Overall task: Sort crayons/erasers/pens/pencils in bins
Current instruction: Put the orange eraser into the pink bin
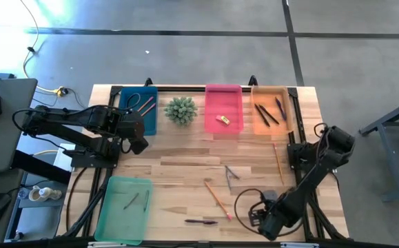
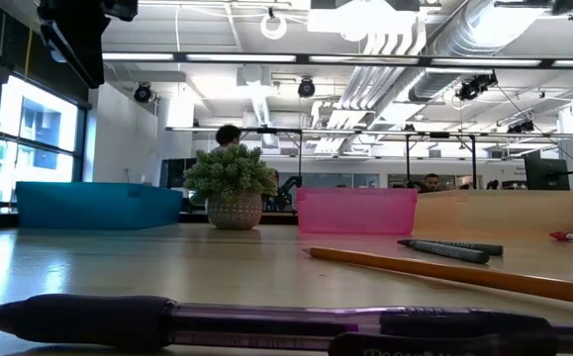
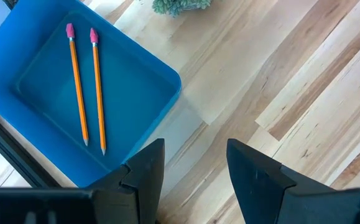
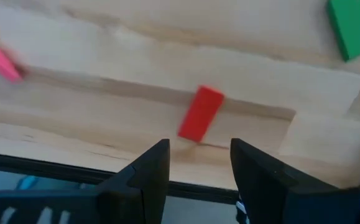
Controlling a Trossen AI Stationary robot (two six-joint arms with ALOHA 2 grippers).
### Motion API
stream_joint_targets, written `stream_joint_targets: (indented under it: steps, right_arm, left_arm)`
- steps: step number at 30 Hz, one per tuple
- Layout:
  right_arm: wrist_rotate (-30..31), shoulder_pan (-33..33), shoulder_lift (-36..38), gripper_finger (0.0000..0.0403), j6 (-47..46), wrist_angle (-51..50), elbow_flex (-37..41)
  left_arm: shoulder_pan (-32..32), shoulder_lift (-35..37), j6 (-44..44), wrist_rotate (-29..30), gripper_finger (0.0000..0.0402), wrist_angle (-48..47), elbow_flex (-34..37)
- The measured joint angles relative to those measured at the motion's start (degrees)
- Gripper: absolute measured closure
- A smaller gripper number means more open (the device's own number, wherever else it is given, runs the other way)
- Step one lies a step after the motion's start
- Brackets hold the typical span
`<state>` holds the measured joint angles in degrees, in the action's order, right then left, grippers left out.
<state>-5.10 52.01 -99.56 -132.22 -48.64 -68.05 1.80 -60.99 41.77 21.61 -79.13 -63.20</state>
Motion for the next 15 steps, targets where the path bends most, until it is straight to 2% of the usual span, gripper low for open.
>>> stream_joint_targets:
  steps: [15]
  right_arm:
    - [0.3, 0.5, -5.6, 0.0241, -0.4, 2.4, 0.0]
  left_arm:
    - [0.0, 0.0, 0.2, 0.0, 0.0238, 0.0, 0.0]
